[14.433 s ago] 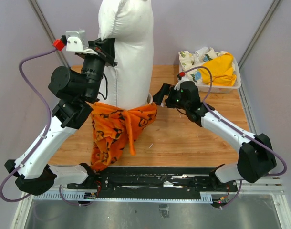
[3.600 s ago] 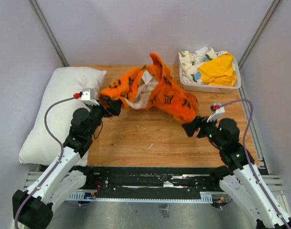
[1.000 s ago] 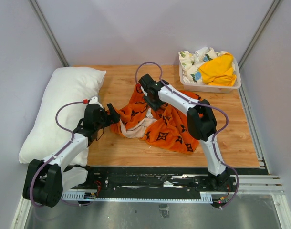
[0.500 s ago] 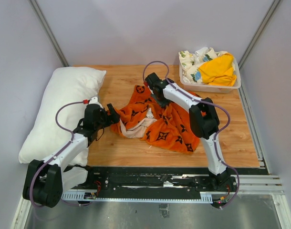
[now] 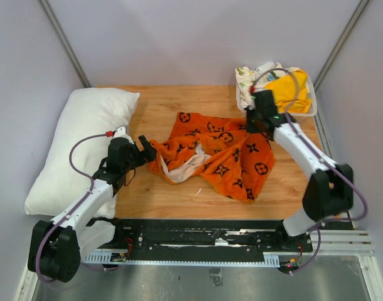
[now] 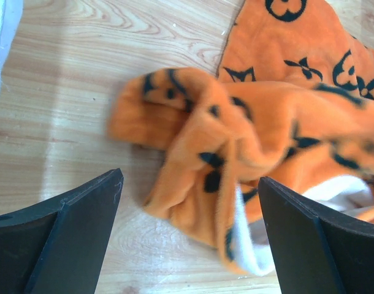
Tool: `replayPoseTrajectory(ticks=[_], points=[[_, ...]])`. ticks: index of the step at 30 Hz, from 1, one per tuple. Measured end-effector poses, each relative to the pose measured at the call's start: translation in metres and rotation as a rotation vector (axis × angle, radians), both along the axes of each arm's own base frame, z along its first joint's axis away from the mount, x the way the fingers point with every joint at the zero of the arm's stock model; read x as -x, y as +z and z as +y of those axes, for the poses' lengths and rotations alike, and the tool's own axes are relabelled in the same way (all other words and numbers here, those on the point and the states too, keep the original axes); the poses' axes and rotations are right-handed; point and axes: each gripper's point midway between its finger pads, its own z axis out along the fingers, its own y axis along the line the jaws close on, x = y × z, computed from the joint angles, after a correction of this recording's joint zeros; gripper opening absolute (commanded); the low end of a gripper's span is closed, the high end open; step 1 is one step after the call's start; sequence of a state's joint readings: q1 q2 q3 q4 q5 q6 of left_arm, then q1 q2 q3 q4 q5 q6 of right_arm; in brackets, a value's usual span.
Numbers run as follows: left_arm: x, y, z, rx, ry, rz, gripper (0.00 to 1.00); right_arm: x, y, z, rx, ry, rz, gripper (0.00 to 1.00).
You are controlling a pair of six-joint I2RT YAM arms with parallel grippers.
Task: Remove the pillowcase from the pillow
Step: Adjust the pillowcase at the center of the board.
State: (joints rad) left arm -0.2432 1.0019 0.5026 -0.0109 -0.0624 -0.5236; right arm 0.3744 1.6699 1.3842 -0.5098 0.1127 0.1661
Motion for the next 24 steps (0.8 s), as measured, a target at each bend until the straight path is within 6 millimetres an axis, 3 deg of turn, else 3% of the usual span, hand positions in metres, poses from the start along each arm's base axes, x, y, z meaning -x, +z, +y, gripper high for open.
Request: replayPoseTrajectory(ticks=[2, 4, 7, 13, 20, 24], points=[[0.000, 0.000, 0.000, 0.000, 0.001, 0.000, 0.96, 0.003, 0.029, -0.033, -0.178, -0.130, -0.122, 0.01], [0.001, -0.002, 0.001, -0.001, 0.003, 0.002, 0.96, 0.005, 0.044, -0.061, -0.292, -0.238, -0.212, 0.01], [0.001, -0.007, 0.001, 0.000, 0.006, 0.018, 0.97, 0.012, 0.039, -0.087, -0.383, -0.352, -0.247, 0.01], [-0.005, -0.025, -0.002, 0.010, 0.000, 0.068, 0.98, 0.015, 0.012, -0.085, -0.469, -0.384, -0.163, 0.01], [-0.047, -0.036, -0.026, 0.052, -0.061, 0.111, 0.93, 0.019, 0.001, -0.074, -0.516, -0.357, -0.113, 0.01], [-0.051, -0.058, -0.038, 0.108, -0.077, 0.167, 0.91, 0.018, 0.003, -0.077, -0.534, -0.357, -0.114, 0.01]])
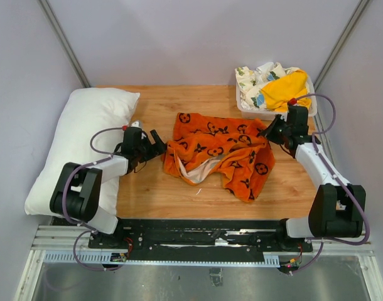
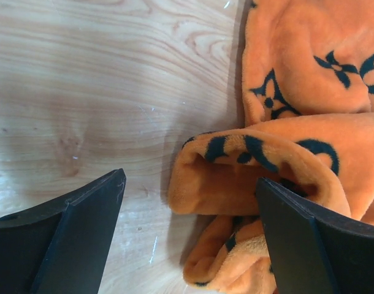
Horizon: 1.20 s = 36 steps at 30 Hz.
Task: Remove the pillowcase from the pillow
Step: Adjust the pillowcase at the center of the board.
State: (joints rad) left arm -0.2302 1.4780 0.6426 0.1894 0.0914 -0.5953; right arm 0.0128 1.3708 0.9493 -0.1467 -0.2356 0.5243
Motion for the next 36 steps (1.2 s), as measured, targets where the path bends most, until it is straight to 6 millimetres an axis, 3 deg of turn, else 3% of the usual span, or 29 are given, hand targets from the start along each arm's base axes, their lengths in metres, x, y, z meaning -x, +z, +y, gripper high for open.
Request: replayPoseTrajectory(ticks=[3, 6, 11, 16, 25, 29, 33, 36], points=[[-0.002, -0.011, -0.005, 0.057, 0.023, 0.050, 0.93, -0.001, 0.000, -0.002, -0.005, -0.003, -0.004, 0.01], [-0.007, -0.009, -0.002, 0.135, 0.078, 0.073, 0.98, 0.000, -0.003, -0.002, -0.006, 0.000, -0.002, 0.01], [-0.009, 0.015, 0.013, 0.365, 0.220, 0.062, 0.99, 0.007, -0.011, -0.002, -0.006, 0.001, 0.017, 0.01], [-0.003, 0.044, 0.008, 0.563, 0.302, 0.087, 0.98, 0.006, -0.010, 0.000, -0.013, 0.009, 0.011, 0.01], [-0.001, 0.058, -0.002, 0.763, 0.427, 0.242, 0.93, 0.004, -0.005, 0.006, -0.041, 0.028, -0.010, 0.01], [-0.001, 0.047, -0.008, 0.824, 0.447, 0.315, 0.86, 0.004, -0.005, 0.008, -0.053, 0.032, -0.008, 0.01], [0.000, 0.015, -0.015, 0.824, 0.478, 0.416, 0.85, 0.005, -0.004, 0.009, -0.058, 0.037, -0.012, 0.01], [-0.001, 0.005, -0.022, 0.826, 0.490, 0.455, 0.81, 0.007, -0.004, 0.009, -0.058, 0.037, -0.013, 0.01]])
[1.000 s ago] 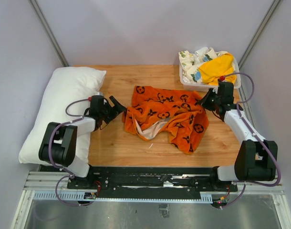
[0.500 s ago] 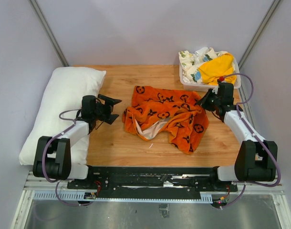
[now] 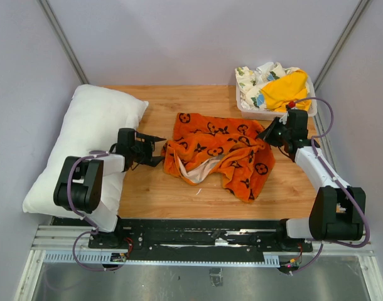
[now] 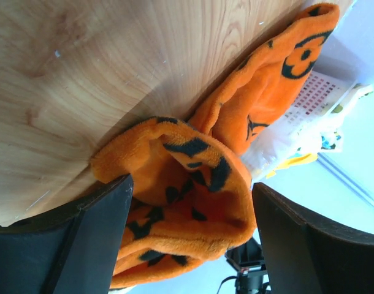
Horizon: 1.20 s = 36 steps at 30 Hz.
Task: Remove the pillowcase from the pillow
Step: Adjust the pillowcase at the center of the board.
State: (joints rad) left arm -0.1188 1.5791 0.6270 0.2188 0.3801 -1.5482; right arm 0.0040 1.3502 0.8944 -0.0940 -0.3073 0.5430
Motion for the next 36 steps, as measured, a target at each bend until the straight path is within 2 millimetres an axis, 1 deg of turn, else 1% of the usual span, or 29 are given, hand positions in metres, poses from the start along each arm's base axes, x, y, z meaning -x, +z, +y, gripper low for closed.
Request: replayPoseTrajectory(ticks=[2, 3, 6, 7, 11, 15, 17, 19, 20, 21, 23, 24, 28, 31, 34, 36], points=[[-0.005, -0.002, -0.002, 0.013, 0.009, 0.009, 0.78, 0.001, 0.000, 0.000, 0.000, 0.000, 0.000, 0.01], [-0.007, -0.003, -0.002, 0.020, 0.016, 0.013, 0.75, 0.001, 0.000, 0.000, 0.000, 0.000, -0.001, 0.01], [-0.016, -0.008, -0.002, 0.031, 0.037, 0.029, 0.56, 0.002, 0.001, 0.000, 0.000, 0.000, -0.004, 0.01], [-0.018, -0.011, -0.002, 0.031, 0.046, 0.037, 0.54, 0.002, 0.001, 0.000, 0.000, 0.000, -0.004, 0.01], [-0.025, -0.016, -0.003, 0.028, 0.062, 0.053, 0.56, 0.002, 0.003, 0.000, 0.001, 0.000, -0.010, 0.01], [-0.026, -0.024, -0.009, 0.026, 0.053, 0.069, 0.59, 0.002, 0.003, 0.000, 0.001, 0.000, -0.009, 0.01], [-0.024, -0.027, -0.012, 0.024, 0.045, 0.076, 0.59, 0.002, 0.003, 0.000, 0.000, 0.001, -0.009, 0.01], [-0.023, -0.029, -0.016, 0.021, 0.036, 0.078, 0.55, 0.002, 0.003, 0.000, 0.000, 0.001, -0.010, 0.01], [-0.023, -0.029, -0.018, 0.020, 0.034, 0.078, 0.47, 0.002, 0.003, 0.000, 0.000, 0.001, -0.009, 0.01], [-0.022, -0.029, -0.018, 0.018, 0.033, 0.077, 0.34, 0.002, 0.003, 0.000, 0.000, 0.001, -0.009, 0.01], [-0.023, -0.030, -0.020, 0.018, 0.034, 0.078, 0.05, 0.002, 0.003, 0.000, 0.000, 0.002, -0.009, 0.01], [-0.023, -0.031, -0.021, 0.018, 0.031, 0.069, 0.01, 0.002, 0.003, 0.000, -0.001, 0.003, -0.010, 0.01], [-0.028, -0.033, -0.024, 0.045, 0.027, 0.019, 0.00, 0.003, 0.003, 0.001, -0.002, 0.004, -0.009, 0.01], [-0.034, -0.026, -0.025, 0.056, 0.023, -0.034, 0.00, 0.003, 0.005, 0.001, -0.001, 0.004, -0.015, 0.01], [-0.044, -0.010, -0.018, 0.000, 0.018, -0.077, 0.00, 0.005, 0.015, 0.001, -0.003, 0.003, -0.036, 0.01], [-0.061, 0.016, -0.008, -0.086, 0.022, -0.130, 0.00, 0.005, 0.029, 0.001, -0.023, 0.005, -0.067, 0.01]])
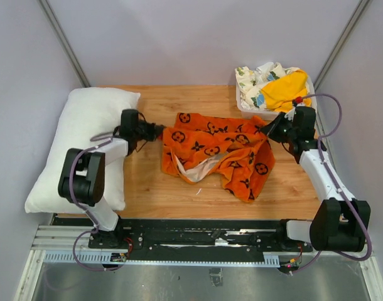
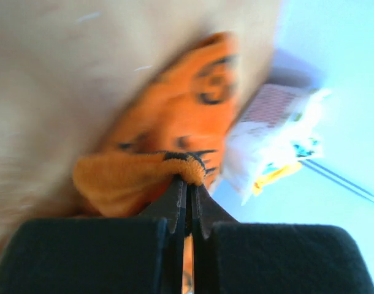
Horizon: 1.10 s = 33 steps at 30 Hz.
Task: Remove the pillowcase from the pillow
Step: Adjust the pillowcase at the center of the board.
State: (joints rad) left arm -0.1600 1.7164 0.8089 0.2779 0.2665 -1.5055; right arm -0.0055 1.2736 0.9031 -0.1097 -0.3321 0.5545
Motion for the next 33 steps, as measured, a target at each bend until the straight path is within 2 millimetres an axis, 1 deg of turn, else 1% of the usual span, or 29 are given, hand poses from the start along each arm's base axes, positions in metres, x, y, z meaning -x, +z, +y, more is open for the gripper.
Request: replayPoseTrajectory(ticks=[1, 2, 3, 5, 6, 7, 8, 9, 10, 11, 12, 13, 14, 15, 17, 18, 19, 20, 21, 23, 25, 27, 28, 32, 33], points=[[-0.012, 0.022, 0.005, -0.048, 0.003, -0.049, 0.00, -0.002, 0.008, -0.001, -0.012, -0.003, -0.018, 0.01], [-0.024, 0.050, 0.010, -0.099, 0.009, -0.116, 0.00, -0.004, 0.020, -0.003, -0.028, -0.012, -0.042, 0.01], [-0.035, 0.085, 0.016, -0.151, 0.016, -0.202, 0.00, -0.006, 0.031, -0.004, -0.037, -0.017, -0.064, 0.01], [-0.043, 0.148, 0.029, -0.249, 0.041, -0.361, 0.00, -0.010, 0.056, -0.006, -0.051, -0.026, -0.119, 0.01], [-0.043, 0.184, 0.038, -0.309, 0.064, -0.457, 0.00, -0.011, 0.071, -0.006, -0.057, -0.029, -0.154, 0.01], [-0.038, 0.214, 0.045, -0.356, 0.086, -0.535, 0.00, -0.012, 0.086, -0.006, -0.060, -0.032, -0.189, 0.01], [-0.029, 0.247, 0.054, -0.411, 0.114, -0.621, 0.00, -0.012, 0.104, -0.007, -0.066, -0.040, -0.233, 0.01], [-0.015, 0.278, 0.063, -0.471, 0.144, -0.710, 0.00, -0.011, 0.120, -0.008, -0.069, -0.046, -0.274, 0.01], [-0.001, 0.305, 0.072, -0.521, 0.171, -0.785, 0.00, -0.008, 0.137, -0.009, -0.075, -0.052, -0.317, 0.01], [0.013, 0.328, 0.078, -0.560, 0.196, -0.852, 0.00, -0.005, 0.154, -0.010, -0.081, -0.058, -0.359, 0.01], [0.033, 0.355, 0.085, -0.614, 0.224, -0.939, 0.00, -0.001, 0.171, -0.010, -0.085, -0.062, -0.398, 0.01], [0.047, 0.370, 0.089, -0.647, 0.238, -0.992, 0.00, 0.003, 0.189, -0.011, -0.088, -0.063, -0.439, 0.01], [0.068, 0.391, 0.093, -0.697, 0.252, -1.070, 0.00, 0.009, 0.217, -0.010, -0.089, -0.060, -0.502, 0.01], [0.079, 0.402, 0.095, -0.731, 0.258, -1.113, 0.00, 0.015, 0.241, -0.010, -0.089, -0.055, -0.558, 0.01], [0.108, 0.433, 0.097, -0.818, 0.253, -1.228, 0.00, 0.030, 0.289, -0.009, -0.083, -0.044, -0.669, 0.01], [0.118, 0.446, 0.096, -0.852, 0.245, -1.274, 0.00, 0.041, 0.316, -0.009, -0.076, -0.040, -0.730, 0.01], [0.129, 0.462, 0.094, -0.889, 0.235, -1.328, 0.00, 0.052, 0.338, -0.009, -0.067, -0.039, -0.785, 0.01], [0.142, 0.481, 0.092, -0.923, 0.224, -1.390, 0.00, 0.063, 0.356, -0.010, -0.057, -0.040, -0.833, 0.01], [0.151, 0.493, 0.090, -0.945, 0.220, -1.432, 0.00, 0.076, 0.374, -0.011, -0.044, -0.041, -0.881, 0.01], [0.174, 0.521, 0.087, -0.993, 0.203, -1.516, 0.00, 0.108, 0.411, -0.012, -0.010, -0.047, -0.978, 0.01], [0.206, 0.552, 0.085, -1.034, 0.197, -1.600, 0.00, 0.143, 0.441, -0.013, 0.024, -0.055, -1.063, 0.01], [0.235, 0.576, 0.085, -1.054, 0.206, -1.664, 0.00, 0.176, 0.466, -0.013, 0.054, -0.063, -1.139, 0.01], [0.253, 0.589, 0.085, -1.060, 0.210, -1.699, 0.00, 0.192, 0.478, -0.013, 0.069, -0.067, -1.174, 0.01], [0.324, 0.629, 0.085, -1.052, 0.232, -1.844, 0.00, 0.267, 0.512, -0.011, 0.104, -0.084, -1.321, 0.01], [0.347, 0.640, 0.085, -1.045, 0.241, -1.890, 0.00, 0.284, 0.521, -0.010, 0.113, -0.090, -1.359, 0.01]])
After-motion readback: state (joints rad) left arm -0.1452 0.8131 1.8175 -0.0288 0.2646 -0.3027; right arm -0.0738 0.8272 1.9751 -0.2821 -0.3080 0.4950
